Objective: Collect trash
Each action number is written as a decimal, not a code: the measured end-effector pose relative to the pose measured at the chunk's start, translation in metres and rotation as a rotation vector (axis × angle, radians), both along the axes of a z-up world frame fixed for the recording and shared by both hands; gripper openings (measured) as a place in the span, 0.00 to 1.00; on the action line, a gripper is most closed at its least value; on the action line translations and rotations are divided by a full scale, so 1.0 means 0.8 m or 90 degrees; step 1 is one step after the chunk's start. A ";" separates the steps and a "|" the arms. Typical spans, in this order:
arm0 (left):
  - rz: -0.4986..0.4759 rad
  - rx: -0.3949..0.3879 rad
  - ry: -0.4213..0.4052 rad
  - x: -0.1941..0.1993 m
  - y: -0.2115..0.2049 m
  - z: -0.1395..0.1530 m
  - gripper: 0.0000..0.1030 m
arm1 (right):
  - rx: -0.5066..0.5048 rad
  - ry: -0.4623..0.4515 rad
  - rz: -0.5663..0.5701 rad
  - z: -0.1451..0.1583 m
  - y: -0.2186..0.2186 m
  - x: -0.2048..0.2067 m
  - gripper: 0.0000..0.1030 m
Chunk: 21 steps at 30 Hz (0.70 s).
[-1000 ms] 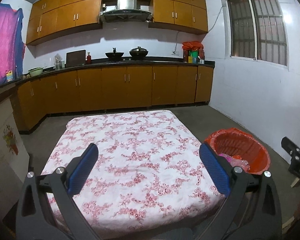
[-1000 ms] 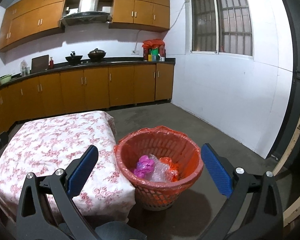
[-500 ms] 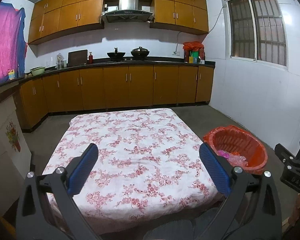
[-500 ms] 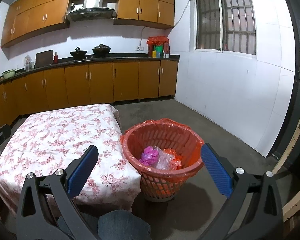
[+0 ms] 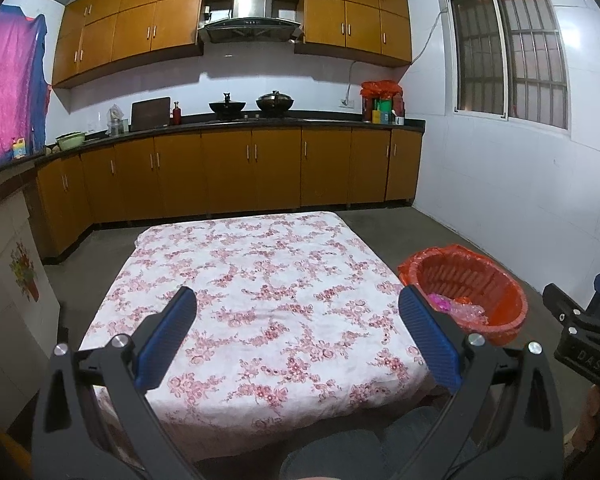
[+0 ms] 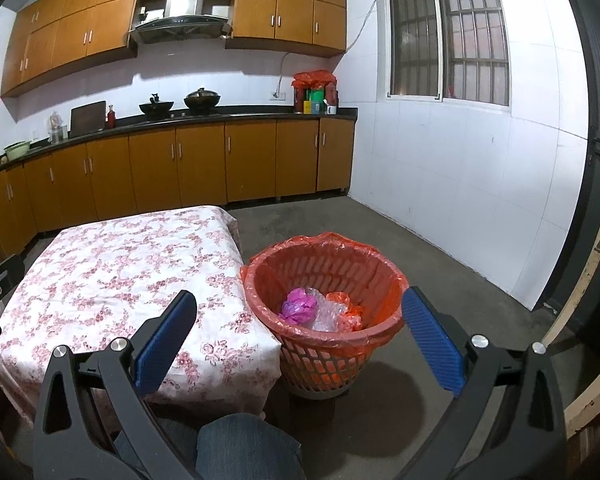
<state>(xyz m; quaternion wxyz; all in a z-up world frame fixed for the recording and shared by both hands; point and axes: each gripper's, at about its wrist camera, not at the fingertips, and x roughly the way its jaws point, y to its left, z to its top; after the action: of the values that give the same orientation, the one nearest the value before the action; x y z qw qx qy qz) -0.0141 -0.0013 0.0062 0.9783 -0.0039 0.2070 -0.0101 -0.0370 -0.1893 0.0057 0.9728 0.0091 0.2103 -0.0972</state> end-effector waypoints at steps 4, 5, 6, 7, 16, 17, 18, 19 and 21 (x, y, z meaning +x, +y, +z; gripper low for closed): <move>-0.001 -0.003 0.005 -0.002 0.000 -0.003 0.96 | 0.002 0.003 0.000 -0.001 -0.001 -0.003 0.98; -0.001 -0.003 0.005 -0.003 0.000 -0.003 0.96 | 0.003 0.004 0.000 -0.001 -0.001 -0.003 0.98; -0.001 -0.004 0.006 -0.003 0.001 -0.004 0.96 | 0.003 0.005 0.001 -0.002 -0.001 -0.003 0.98; -0.002 -0.005 0.006 -0.003 0.001 -0.004 0.96 | 0.003 0.006 0.001 -0.001 -0.001 -0.004 0.98; 0.000 -0.005 0.007 -0.003 0.001 -0.004 0.96 | 0.003 0.008 0.002 -0.002 0.000 -0.003 0.98; 0.000 -0.005 0.007 -0.004 0.001 -0.004 0.96 | 0.003 0.009 0.003 -0.002 0.000 -0.003 0.98; 0.001 -0.006 0.007 -0.004 0.002 -0.005 0.96 | 0.003 0.009 0.003 -0.002 0.000 -0.003 0.98; 0.001 -0.006 0.008 -0.004 0.002 -0.006 0.96 | 0.003 0.010 0.004 -0.002 0.000 -0.003 0.98; 0.002 -0.007 0.009 -0.005 0.002 -0.007 0.96 | 0.002 0.011 0.004 -0.003 0.001 -0.002 0.98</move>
<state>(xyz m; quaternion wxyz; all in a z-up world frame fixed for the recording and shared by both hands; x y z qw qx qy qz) -0.0179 0.0005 0.0009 0.9767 -0.0100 0.2139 -0.0098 -0.0388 -0.1889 0.0035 0.9712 0.0093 0.2188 -0.0938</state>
